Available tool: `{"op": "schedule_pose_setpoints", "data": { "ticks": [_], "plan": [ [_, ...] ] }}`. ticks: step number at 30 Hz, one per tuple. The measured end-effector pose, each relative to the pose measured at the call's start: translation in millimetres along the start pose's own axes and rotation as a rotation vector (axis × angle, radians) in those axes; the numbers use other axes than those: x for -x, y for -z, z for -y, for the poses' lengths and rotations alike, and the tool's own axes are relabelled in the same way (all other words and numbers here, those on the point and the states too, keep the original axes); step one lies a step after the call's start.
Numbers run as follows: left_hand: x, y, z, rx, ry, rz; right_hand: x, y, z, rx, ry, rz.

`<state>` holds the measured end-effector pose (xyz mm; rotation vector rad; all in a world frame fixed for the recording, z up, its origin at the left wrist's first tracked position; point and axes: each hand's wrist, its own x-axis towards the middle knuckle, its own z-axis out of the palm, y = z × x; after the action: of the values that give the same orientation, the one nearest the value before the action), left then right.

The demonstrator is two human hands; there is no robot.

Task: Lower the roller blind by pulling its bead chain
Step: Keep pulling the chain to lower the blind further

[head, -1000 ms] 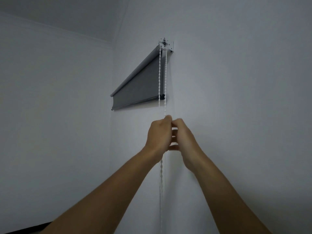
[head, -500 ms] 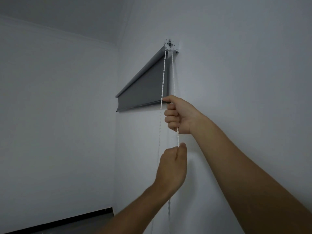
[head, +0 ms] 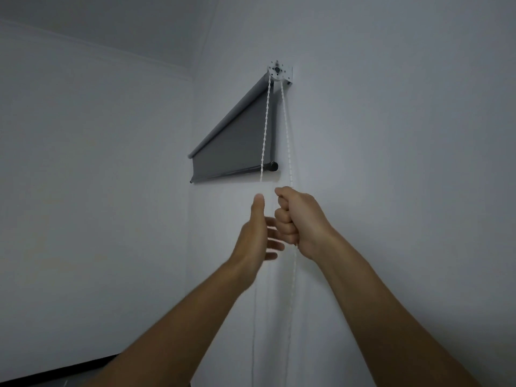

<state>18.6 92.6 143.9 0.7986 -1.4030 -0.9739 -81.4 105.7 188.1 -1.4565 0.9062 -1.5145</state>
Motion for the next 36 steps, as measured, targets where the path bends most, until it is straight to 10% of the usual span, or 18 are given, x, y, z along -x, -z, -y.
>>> {"op": "schedule_pose_setpoints", "data": {
  "ticks": [11, 18, 25, 36],
  "plan": [
    [-23, -11, -65, -0.030, 0.211, 0.203, 51, -9, -41, 0.104, -0.043, 0.042],
    [-18, -26, -57, 0.078, 0.096, 0.015, 43, 9, -47, 0.249, -0.022, 0.135],
    [-2, -30, -30, -0.067, -0.067, -0.090, 12, 18, -16, 0.075, 0.067, -0.110],
    [23, -22, 20, -0.293, -0.149, -0.050, -18, -2, 37, -0.273, -0.165, 0.136]
  ]
}}
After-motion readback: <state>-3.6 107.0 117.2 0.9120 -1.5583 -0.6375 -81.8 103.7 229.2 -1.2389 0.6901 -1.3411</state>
